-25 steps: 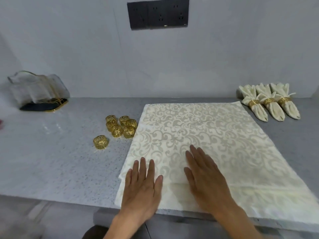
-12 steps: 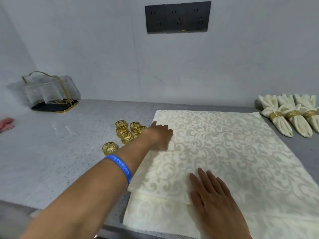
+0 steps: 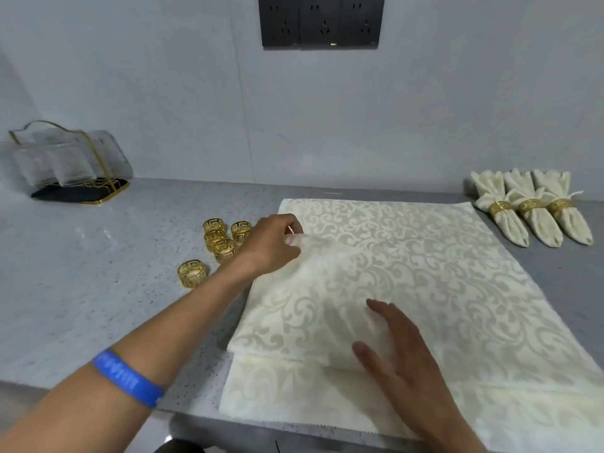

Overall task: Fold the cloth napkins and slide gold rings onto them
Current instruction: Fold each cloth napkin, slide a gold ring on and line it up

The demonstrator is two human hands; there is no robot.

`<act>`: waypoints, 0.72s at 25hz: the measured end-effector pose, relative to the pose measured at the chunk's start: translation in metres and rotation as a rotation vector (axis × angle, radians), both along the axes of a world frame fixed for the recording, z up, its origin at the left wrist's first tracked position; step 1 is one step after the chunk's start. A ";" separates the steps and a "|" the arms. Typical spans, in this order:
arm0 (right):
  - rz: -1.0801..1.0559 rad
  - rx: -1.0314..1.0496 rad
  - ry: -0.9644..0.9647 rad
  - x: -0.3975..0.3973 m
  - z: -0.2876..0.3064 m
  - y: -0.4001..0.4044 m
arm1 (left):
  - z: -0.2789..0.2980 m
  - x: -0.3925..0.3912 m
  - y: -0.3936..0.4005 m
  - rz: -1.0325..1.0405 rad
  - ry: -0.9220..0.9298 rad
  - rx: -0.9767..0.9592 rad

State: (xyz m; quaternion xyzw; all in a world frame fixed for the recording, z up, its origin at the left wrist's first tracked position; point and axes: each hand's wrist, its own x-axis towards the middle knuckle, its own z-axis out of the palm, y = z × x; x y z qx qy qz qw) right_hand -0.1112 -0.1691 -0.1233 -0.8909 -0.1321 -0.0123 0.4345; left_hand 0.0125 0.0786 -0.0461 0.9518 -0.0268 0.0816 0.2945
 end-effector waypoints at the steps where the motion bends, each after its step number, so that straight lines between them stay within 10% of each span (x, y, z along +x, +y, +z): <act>1: -0.051 0.168 0.033 -0.002 0.008 -0.002 | -0.002 -0.018 -0.008 -0.002 -0.073 -0.092; 7: -0.202 0.549 0.342 0.017 0.049 0.005 | -0.024 -0.101 -0.085 -0.275 -0.255 -0.145; 11: -0.266 0.331 0.477 0.034 0.043 -0.008 | -0.040 -0.124 -0.097 -0.425 -0.208 -0.043; 18: -0.215 -0.048 0.203 0.043 0.020 -0.013 | -0.087 -0.169 0.029 -0.087 -0.184 0.140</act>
